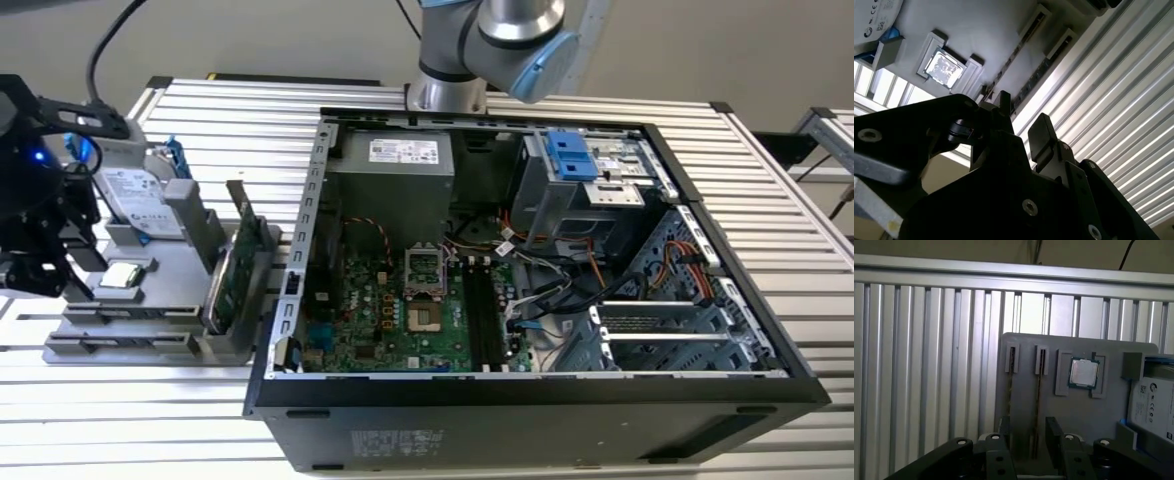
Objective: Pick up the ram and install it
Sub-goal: 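Pick up the ram and move it above insertion slot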
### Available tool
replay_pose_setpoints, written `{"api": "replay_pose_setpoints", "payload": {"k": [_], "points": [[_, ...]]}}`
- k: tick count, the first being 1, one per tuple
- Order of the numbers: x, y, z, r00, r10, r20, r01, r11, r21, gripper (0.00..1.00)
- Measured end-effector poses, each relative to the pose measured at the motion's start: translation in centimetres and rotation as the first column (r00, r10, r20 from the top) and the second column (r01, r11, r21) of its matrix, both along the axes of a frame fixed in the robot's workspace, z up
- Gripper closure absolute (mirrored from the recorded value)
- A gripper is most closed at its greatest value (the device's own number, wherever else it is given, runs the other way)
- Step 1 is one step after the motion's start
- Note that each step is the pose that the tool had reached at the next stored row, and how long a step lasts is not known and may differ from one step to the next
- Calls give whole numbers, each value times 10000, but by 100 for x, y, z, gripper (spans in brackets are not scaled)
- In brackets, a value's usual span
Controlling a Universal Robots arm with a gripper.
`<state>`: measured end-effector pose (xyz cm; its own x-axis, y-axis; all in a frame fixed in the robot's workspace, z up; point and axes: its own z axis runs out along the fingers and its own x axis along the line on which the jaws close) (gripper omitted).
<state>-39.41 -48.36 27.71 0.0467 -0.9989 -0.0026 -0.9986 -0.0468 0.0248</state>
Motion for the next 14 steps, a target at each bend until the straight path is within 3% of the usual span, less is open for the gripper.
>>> {"api": "replay_pose_setpoints", "payload": {"k": [4,14], "points": [[1,-17,-43,10000,2,6,-2,10000,-3,0],[1,-108,-129,10000,0,10,0,10000,-1,0]]}}
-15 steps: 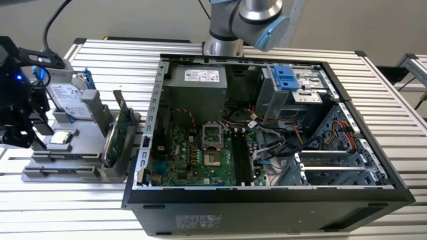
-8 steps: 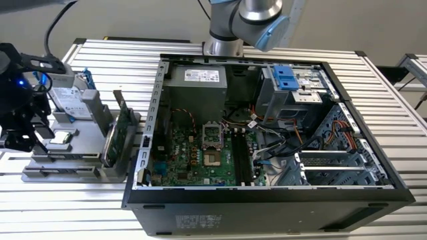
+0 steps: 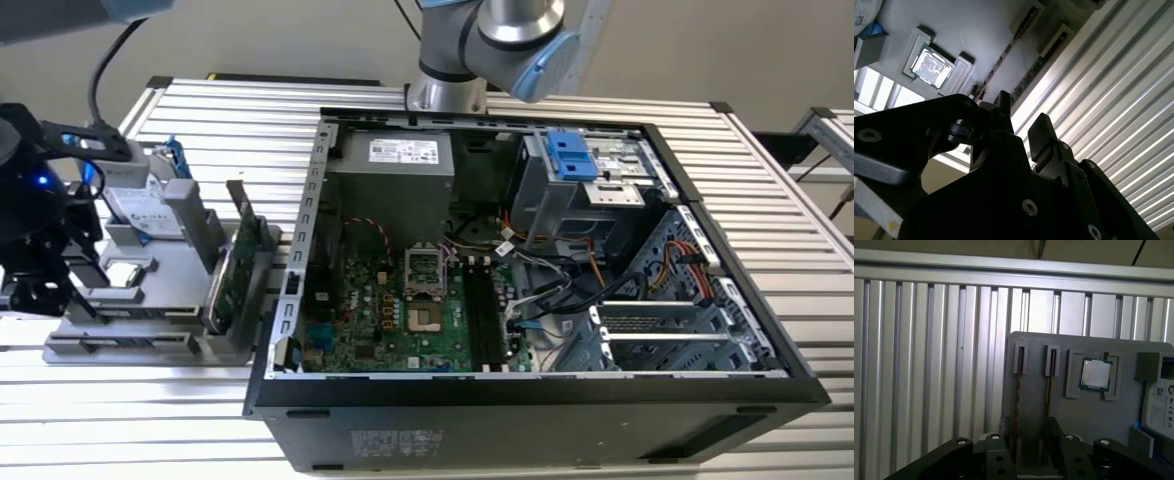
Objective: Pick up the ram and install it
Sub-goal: 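Pick up the ram and move it above insertion slot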
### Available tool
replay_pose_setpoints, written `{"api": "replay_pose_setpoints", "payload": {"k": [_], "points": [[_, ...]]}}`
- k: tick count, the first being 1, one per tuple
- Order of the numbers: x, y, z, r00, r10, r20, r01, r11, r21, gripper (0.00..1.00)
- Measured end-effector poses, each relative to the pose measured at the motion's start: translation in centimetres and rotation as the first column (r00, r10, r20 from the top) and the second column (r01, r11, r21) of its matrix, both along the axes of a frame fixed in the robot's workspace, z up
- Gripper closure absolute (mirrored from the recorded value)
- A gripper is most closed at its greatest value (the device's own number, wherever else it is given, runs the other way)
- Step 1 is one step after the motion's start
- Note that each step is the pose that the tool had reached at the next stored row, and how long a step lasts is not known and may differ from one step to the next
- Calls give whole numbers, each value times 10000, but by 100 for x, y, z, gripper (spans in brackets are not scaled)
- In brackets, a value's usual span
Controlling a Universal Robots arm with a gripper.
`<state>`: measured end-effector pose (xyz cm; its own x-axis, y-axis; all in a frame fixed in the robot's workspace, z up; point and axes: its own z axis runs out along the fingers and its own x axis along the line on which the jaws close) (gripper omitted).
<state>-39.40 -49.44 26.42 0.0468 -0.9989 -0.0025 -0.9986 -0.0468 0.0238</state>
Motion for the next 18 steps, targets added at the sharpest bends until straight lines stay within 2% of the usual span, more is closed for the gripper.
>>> {"api": "replay_pose_setpoints", "payload": {"k": [5,18], "points": [[-1,-24,-55,10000,-1,7,1,10000,-1,0],[-1,-56,-219,9999,0,137,1,10000,-14,0]]}}
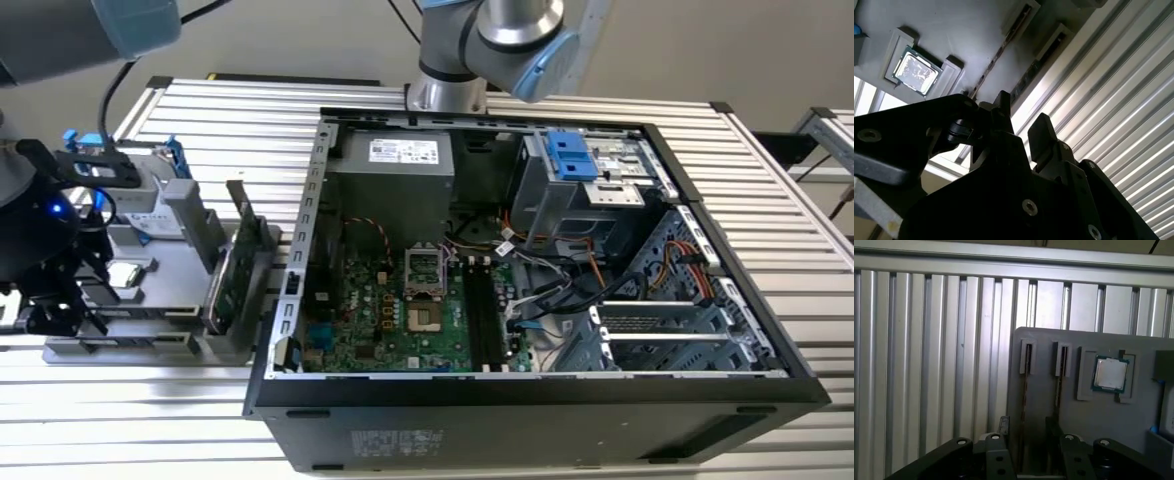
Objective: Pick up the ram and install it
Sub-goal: 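Pick up the ram and move it above insertion slot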
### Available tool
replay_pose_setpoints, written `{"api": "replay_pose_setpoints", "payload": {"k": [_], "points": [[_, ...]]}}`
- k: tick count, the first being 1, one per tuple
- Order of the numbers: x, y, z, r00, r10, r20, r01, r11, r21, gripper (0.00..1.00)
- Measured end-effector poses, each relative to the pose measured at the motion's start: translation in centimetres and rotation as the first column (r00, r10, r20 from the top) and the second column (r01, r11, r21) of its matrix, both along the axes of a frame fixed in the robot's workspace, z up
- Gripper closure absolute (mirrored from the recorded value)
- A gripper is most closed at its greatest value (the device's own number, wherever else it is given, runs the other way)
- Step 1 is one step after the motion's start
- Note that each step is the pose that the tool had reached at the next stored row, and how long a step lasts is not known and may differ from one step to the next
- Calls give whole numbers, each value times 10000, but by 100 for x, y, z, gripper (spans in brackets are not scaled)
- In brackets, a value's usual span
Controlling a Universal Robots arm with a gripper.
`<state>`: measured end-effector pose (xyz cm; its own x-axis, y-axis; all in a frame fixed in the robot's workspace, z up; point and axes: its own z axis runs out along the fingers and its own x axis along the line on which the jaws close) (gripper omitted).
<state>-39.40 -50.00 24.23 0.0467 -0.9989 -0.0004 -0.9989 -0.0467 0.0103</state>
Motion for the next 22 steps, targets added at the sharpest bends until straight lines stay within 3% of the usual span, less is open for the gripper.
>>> {"api": "replay_pose_setpoints", "payload": {"k": [22], "points": [[1,4,-222,10000,-1,63,1,10000,-11,0]]}}
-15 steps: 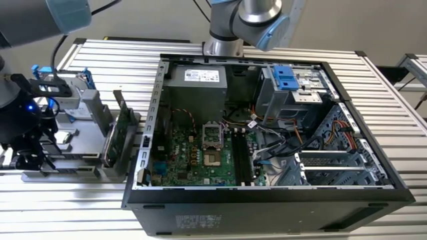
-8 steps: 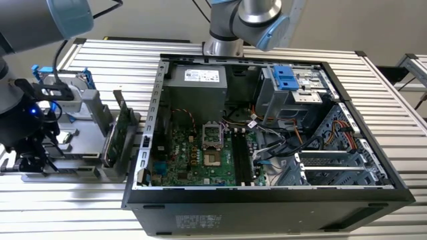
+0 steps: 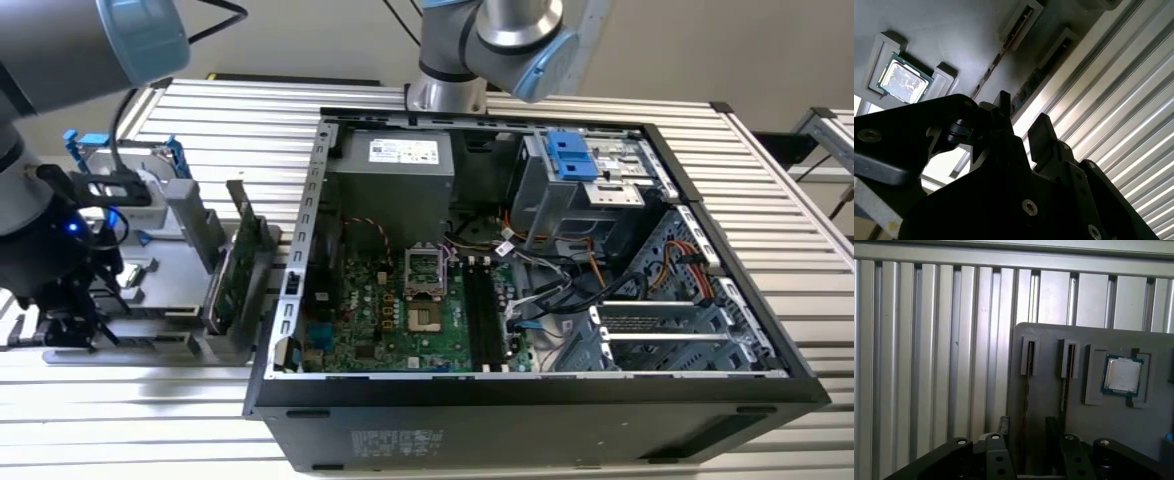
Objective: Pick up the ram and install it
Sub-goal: 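Pick up the ram and move it above insertion slot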
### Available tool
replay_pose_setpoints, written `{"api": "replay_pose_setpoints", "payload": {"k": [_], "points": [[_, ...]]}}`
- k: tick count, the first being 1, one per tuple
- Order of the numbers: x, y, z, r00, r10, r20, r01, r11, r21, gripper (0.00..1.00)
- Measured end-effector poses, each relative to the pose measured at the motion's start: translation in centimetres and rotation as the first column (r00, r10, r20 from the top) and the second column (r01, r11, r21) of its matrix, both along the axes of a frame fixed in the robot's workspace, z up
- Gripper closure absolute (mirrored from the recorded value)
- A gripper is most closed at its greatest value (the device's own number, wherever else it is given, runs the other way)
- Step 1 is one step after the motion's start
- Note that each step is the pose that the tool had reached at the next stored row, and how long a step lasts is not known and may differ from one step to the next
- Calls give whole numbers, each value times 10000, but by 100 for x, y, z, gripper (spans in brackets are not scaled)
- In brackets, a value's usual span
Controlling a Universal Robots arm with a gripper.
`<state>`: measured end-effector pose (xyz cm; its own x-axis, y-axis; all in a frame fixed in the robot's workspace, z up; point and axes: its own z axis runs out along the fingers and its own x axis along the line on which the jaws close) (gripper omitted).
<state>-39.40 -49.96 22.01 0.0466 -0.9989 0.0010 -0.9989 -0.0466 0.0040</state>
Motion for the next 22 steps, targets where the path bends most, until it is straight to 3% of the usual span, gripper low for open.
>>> {"api": "replay_pose_setpoints", "payload": {"k": [5,11,17,22], "points": [[-1,8,-33,10000,-1,1,1,10000,-1,0],[0,46,-83,10000,-1,10,1,10000,1,0],[-1,44,-144,10000,-2,16,2,10000,-1,0],[0,13,-180,10000,0,18,0,10000,0,0]]}}
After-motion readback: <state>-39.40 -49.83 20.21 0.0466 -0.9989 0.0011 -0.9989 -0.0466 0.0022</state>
